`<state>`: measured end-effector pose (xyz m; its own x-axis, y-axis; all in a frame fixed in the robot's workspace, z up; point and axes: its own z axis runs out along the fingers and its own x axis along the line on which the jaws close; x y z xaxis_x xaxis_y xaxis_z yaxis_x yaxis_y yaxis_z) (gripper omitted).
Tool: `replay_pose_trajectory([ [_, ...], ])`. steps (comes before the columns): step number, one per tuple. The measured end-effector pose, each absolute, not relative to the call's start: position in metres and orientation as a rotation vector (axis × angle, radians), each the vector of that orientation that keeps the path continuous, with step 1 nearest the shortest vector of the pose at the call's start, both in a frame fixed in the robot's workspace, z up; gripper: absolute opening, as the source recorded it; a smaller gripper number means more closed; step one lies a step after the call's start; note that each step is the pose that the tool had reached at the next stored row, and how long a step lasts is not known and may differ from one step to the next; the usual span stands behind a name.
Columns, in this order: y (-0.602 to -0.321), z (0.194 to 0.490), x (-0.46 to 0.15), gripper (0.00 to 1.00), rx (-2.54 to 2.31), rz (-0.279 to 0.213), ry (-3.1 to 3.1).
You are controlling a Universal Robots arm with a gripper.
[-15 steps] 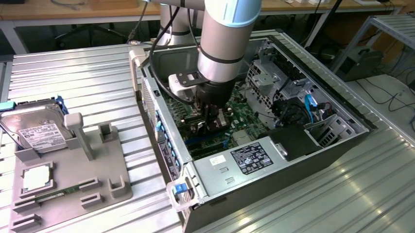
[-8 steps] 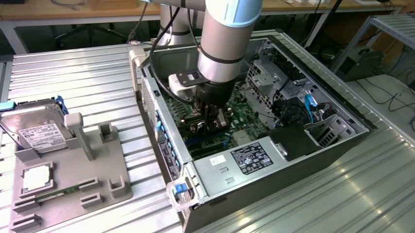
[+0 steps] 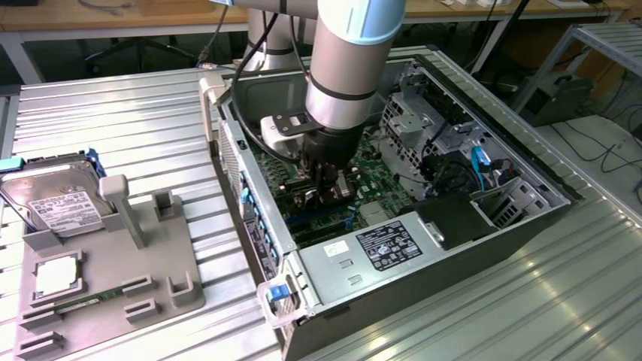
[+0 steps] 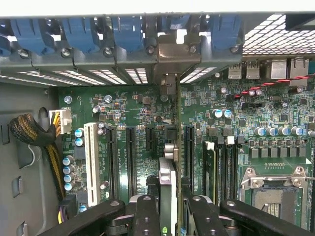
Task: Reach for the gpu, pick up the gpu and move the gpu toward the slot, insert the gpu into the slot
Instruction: 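Insert the gpu into the slot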
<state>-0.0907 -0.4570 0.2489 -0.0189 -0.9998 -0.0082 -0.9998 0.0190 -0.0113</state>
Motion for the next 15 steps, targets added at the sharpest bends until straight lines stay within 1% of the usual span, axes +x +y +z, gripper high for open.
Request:
replay_pose_trajectory([
  [15,-0.4571,0.2484,-0.0907,0.27,-2.191,-0.003,2.233],
])
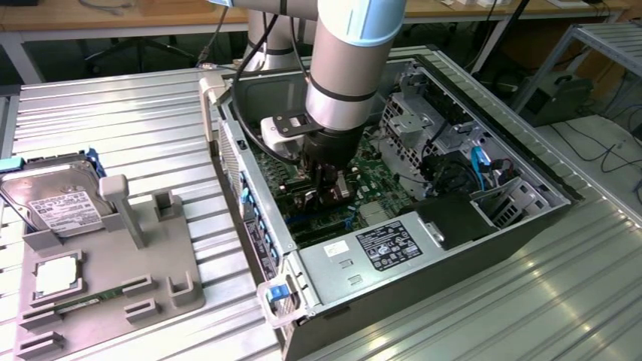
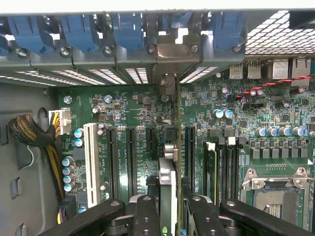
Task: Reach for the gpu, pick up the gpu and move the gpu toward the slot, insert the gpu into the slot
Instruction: 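Insert the gpu into the slot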
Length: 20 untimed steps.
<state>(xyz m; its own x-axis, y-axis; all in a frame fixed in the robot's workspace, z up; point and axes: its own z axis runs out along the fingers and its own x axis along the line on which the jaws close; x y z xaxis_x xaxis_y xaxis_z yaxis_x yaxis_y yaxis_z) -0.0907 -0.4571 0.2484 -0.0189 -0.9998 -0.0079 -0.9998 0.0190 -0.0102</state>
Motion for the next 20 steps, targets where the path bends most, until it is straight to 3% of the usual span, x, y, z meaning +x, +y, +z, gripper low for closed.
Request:
replay_pose_trajectory([
  [20,-0.4571,0.2449,-0.0910,0.28,-2.191,-0.002,2.234],
])
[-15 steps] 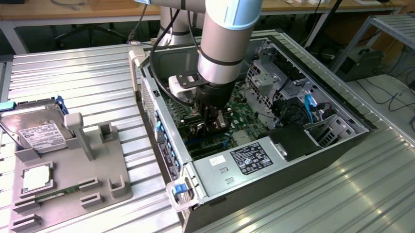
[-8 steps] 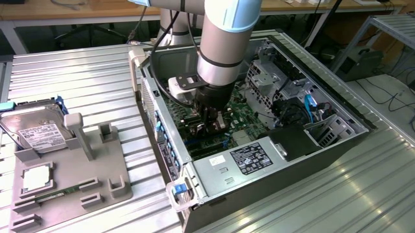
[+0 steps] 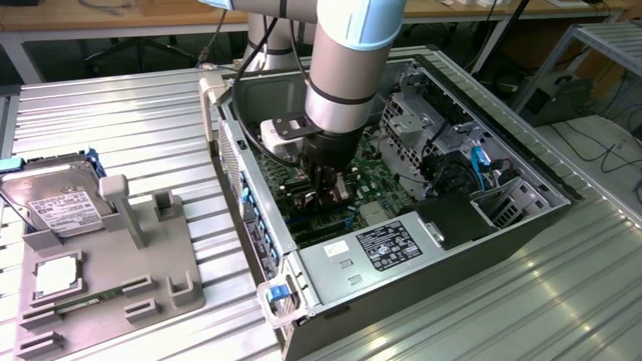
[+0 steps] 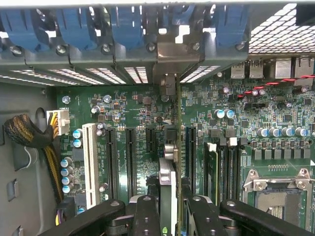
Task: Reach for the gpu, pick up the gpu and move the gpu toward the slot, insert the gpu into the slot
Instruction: 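Insert the gpu into the slot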
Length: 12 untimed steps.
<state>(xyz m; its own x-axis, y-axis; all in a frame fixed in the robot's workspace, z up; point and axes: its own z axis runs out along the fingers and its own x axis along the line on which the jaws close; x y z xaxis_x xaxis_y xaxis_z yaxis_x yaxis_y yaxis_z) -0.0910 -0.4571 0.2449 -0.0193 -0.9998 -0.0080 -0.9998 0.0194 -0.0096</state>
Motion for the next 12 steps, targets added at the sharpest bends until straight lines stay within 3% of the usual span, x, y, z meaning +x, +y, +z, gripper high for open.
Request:
replay_pose_trajectory([
  [2,-0.457,0.246,-0.091,0.34,-2.191,-0.003,2.234],
  [12,-0.457,0.271,-0.091,0.34,-2.191,-0.003,2.233],
])
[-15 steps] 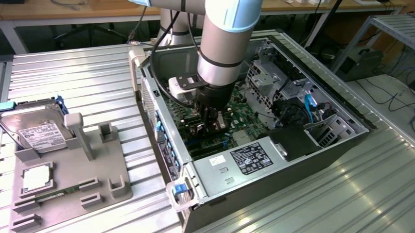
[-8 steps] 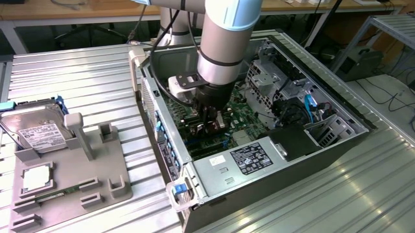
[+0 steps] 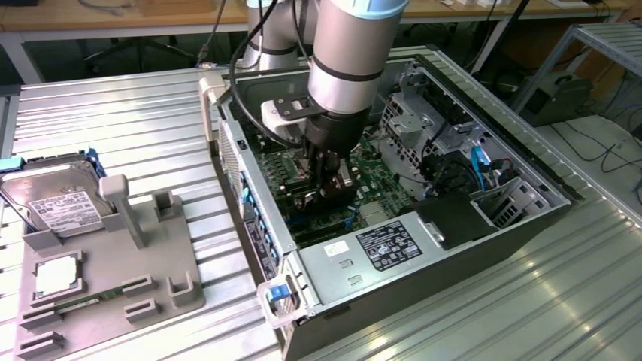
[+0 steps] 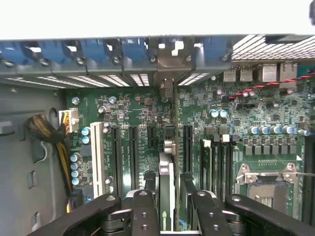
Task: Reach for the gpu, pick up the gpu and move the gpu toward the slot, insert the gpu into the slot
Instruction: 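Insert the gpu into the slot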
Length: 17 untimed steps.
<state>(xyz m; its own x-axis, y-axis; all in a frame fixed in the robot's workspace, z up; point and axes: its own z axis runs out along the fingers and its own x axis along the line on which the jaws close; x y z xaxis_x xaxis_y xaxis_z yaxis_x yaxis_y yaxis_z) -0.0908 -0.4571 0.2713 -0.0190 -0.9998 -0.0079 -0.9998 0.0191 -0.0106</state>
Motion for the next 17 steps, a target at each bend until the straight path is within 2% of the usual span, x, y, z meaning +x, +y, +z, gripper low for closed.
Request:
replay_pose_trajectory([
  [3,-0.457,0.285,-0.091,0.34,-2.191,-0.004,2.233],
  [7,-0.457,0.288,-0.091,0.34,-2.191,-0.004,2.233],
  [8,-0.457,0.289,-0.091,0.19,-2.191,-0.004,2.233],
  [9,-0.457,0.289,-0.091,0.19,-2.191,-0.004,2.233],
  [10,-0.457,0.289,-0.091,0.13,-2.191,-0.004,2.233],
  [17,-0.457,0.289,-0.091,0.11,-2.191,-0.004,2.233],
])
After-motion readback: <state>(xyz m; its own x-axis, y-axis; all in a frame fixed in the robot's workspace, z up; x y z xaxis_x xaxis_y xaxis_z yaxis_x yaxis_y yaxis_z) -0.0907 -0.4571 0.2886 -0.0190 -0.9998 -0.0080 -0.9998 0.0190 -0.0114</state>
